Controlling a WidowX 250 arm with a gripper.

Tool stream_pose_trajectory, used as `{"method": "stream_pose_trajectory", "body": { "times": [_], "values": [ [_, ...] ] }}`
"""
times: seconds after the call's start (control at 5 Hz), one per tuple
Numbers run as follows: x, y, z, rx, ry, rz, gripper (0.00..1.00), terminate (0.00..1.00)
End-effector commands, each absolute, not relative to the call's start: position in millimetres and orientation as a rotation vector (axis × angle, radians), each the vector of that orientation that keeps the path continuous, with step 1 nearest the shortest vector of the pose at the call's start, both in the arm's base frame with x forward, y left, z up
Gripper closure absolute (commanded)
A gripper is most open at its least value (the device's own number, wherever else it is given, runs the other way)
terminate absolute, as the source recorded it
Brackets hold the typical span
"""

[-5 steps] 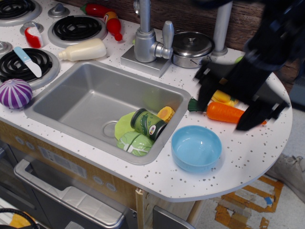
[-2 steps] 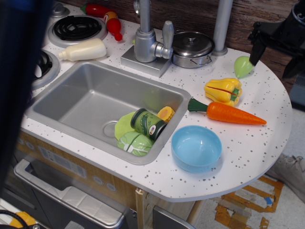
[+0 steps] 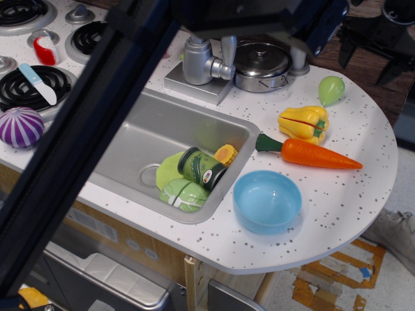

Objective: Put pear in bowl

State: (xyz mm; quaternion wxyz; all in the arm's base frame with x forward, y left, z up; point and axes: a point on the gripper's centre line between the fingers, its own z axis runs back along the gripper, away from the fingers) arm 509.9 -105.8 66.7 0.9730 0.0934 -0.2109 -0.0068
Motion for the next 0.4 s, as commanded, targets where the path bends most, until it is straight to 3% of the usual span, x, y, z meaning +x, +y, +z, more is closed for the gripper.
{"method": "stream_pose_trajectory", "body": {
  "times": [0.0,0.2],
  "values": [
    [521.8,-90.1,85.2,0.166,-0.507,-0.017,0.00,0.00],
    [524.4,-79.8,74.0,0.173,-0.517,-0.022,0.00,0.00]
  ]
}}
